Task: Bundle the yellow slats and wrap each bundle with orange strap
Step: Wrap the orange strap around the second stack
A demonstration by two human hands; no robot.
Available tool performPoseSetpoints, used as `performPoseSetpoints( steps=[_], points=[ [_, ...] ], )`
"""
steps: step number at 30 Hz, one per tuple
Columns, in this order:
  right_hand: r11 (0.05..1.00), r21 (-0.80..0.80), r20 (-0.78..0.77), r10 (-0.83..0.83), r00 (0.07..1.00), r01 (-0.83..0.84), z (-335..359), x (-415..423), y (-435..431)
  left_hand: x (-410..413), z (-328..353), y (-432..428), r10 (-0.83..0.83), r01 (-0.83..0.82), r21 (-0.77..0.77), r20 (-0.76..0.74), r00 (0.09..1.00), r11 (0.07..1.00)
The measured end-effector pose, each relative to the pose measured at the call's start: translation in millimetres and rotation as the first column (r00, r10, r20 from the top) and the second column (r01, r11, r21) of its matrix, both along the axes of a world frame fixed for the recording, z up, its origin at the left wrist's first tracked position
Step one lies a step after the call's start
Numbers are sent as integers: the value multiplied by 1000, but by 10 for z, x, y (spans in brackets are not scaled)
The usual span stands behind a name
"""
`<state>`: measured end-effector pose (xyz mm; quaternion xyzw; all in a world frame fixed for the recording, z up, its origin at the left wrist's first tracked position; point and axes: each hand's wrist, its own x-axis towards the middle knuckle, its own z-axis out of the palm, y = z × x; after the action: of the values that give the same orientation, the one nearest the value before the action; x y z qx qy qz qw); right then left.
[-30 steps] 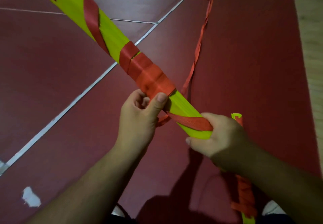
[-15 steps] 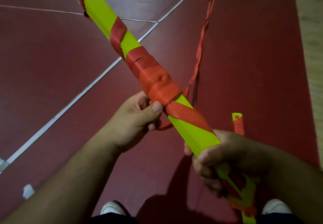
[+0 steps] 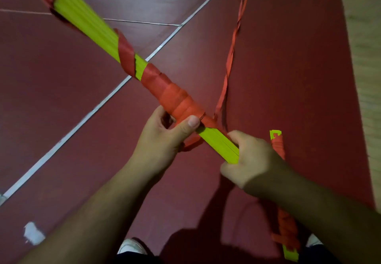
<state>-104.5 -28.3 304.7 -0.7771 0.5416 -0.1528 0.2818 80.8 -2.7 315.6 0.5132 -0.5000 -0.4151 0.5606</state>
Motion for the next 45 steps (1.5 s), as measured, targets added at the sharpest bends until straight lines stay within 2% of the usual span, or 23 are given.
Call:
performPoseSetpoints(
  steps=[2, 4, 6, 8, 10, 12, 15, 17, 18, 19, 20, 21, 22, 24, 26, 28, 30, 32, 35, 38, 41, 43, 45],
  points=[
    [994, 99, 85, 36, 996, -44, 29, -28, -30, 101, 21, -15, -43, 43, -4, 29, 999, 999],
    [946, 306, 235, 36, 971, -109, 89, -55, -17, 182, 23, -23, -73, 74, -17, 54, 996, 997],
    [789, 555, 422, 5, 907, -263, 119, -91, 34, 223, -4, -30, -91, 91, -3, 60, 994, 996],
    [561, 700, 573, -71, 816, -442, 140, -122, 85, 222, -22, -29, -147, 148, 53, -20, 989, 988],
    [412, 719, 653, -123, 748, -560, 154, -160, 88, 232, -58, -23, -231, 239, 63, -118, 966, 969],
    [365, 699, 688, -111, 717, -615, 154, -195, 61, 230, -50, -17, -277, 288, 43, -175, 945, 957],
    [353, 694, 693, -87, 716, -628, 156, -207, 24, 235, -28, 8, -307, 324, 32, -241, 921, 946],
    [412, 689, 671, -49, 740, -597, 152, -196, -11, 215, -11, 31, -318, 330, 9, -240, 917, 944],
    [513, 663, 629, 11, 777, -544, 135, -183, -33, 194, -3, 35, -288, 296, 7, -219, 932, 955],
    [659, 597, 550, 80, 831, -458, 108, -168, -56, 170, 10, 35, -228, 235, 13, -191, 955, 972],
    [804, 482, 444, 119, 888, -348, 73, -149, -69, 141, 27, 32, -144, 150, 24, -155, 977, 988],
    [909, 350, 351, 96, 932, -226, 40, -124, -58, 111, 34, 27, -51, 56, 36, -124, 991, 998],
    [965, 235, 292, 44, 956, -117, 19, -92, -30, 74, 37, 18, 38, -33, 46, -116, 993, 998],
    [999, 52, 121, -10, 993, 3, 44, 0, 71, -26, 31, -1, 172, -161, 82, -154, 973, 984],
    [997, -62, -43, -59, 997, 56, 85, 72, 139, -117, 18, -20, 236, -216, 122, -180, 955, 969],
    [989, -111, -24, -100, 995, 97, 93, 70, 126, -140, 0, -18, 237, -216, 136, -162, 958, 967],
    [995, -54, 78, -74, 994, 79, 103, 33, 80, -72, -21, -16, 161, -152, 92, -96, 982, 984],
    [996, 87, 224, -53, 973, 35, 125, 5, 35, 32, -23, -21, 72, -71, 56, -22, 997, 996],
    [952, 299, 437, -75, 896, -66, 185, -7, 70, 181, -64, -54, -10, 11, 52, -14, 1000, 999],
    [856, 460, 596, -102, 796, -235, 223, -4, 178, 244, -106, -73, -114, 116, 31, -61, 992, 993],
    [712, 543, 695, -82, 715, -446, 248, -69, 201, 214, -87, -41, -297, 308, 26, -199, 934, 951],
    [622, 567, 721, -59, 690, -540, 236, -133, 170, 186, -55, 2, -376, 385, -4, -229, 898, 923],
    [544, 602, 713, -37, 700, -585, 234, -171, 142, 178, -49, 21, -358, 369, 11, -222, 907, 929]
  ],
)
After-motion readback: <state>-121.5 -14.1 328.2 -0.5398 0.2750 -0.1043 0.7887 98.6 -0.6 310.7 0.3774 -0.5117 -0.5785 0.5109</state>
